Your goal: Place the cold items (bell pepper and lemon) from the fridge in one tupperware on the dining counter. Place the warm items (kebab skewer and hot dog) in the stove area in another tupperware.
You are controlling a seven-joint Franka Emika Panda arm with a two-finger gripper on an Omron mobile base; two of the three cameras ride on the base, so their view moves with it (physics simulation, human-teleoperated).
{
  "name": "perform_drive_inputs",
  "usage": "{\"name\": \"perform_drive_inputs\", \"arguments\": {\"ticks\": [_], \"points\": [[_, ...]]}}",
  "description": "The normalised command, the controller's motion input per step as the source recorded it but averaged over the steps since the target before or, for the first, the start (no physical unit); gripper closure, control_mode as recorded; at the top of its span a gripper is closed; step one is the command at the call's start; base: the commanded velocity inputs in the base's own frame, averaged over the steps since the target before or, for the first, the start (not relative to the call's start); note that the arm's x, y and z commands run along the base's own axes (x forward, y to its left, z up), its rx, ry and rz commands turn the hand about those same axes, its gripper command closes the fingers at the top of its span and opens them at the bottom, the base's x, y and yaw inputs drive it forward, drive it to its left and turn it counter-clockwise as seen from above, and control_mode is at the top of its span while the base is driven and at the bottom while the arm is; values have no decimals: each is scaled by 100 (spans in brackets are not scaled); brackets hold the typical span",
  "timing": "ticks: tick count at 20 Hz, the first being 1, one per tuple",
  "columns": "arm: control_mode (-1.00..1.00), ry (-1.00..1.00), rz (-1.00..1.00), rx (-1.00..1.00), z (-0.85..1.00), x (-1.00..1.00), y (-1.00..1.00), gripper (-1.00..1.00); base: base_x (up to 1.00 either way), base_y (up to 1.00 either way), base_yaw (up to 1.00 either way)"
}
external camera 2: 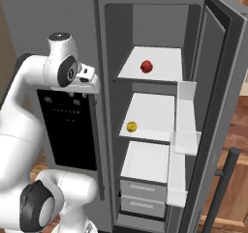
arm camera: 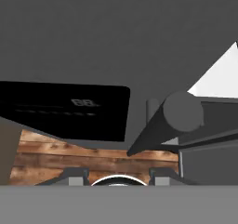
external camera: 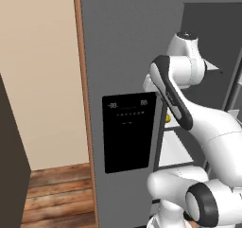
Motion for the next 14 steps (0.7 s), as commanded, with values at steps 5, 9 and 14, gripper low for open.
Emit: {"name": "perform_drive_inputs", "arguments": {"ticks": [5,9,14], "points": [[-100,-13,0,-1,-30,-20,-12,-100,0,0,0],[-100,-19,2,-1,-52,-36,-65,-100,0,0,0],[-100,-7,4,-5,-39,-12,-82,-100,0,0,0]]}}
